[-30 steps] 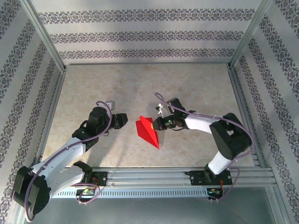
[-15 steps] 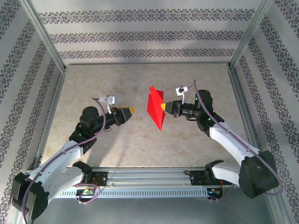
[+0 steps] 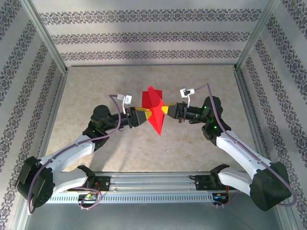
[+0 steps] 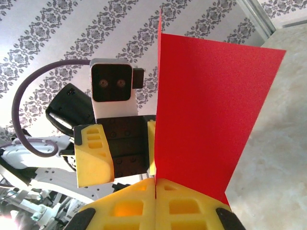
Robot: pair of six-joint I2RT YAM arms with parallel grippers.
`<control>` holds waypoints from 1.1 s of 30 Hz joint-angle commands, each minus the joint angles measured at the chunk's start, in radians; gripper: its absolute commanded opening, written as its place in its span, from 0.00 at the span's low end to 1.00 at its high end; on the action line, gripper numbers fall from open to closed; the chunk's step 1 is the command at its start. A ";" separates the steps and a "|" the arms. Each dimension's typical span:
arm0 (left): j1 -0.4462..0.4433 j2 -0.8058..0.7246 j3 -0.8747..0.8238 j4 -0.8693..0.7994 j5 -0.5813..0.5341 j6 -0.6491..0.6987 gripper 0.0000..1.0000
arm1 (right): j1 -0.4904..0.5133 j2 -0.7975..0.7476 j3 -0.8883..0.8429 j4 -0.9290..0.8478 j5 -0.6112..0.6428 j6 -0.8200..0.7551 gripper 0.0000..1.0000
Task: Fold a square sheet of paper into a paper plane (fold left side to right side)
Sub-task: Turn over the paper at the center of the table.
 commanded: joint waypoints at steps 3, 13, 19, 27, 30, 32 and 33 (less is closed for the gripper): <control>-0.017 0.009 0.031 0.052 -0.010 0.019 0.49 | 0.020 -0.007 -0.006 0.054 -0.020 0.010 0.00; -0.025 0.015 0.039 0.019 -0.039 0.045 0.38 | 0.044 0.022 0.007 0.054 -0.026 0.010 0.00; -0.028 0.011 0.041 -0.002 -0.050 0.060 0.23 | 0.048 0.032 0.006 0.052 -0.020 0.012 0.00; -0.028 -0.015 0.034 -0.021 -0.077 0.078 0.07 | 0.043 0.027 0.006 0.034 0.004 0.016 0.06; -0.028 -0.018 0.036 -0.029 -0.081 0.083 0.04 | 0.033 0.013 0.011 0.017 0.008 0.016 0.15; -0.028 -0.018 0.037 -0.030 -0.085 0.085 0.04 | 0.007 -0.015 0.009 -0.028 0.013 0.007 0.19; -0.029 -0.018 0.039 -0.030 -0.086 0.084 0.04 | -0.009 -0.036 0.002 -0.049 0.018 0.000 0.20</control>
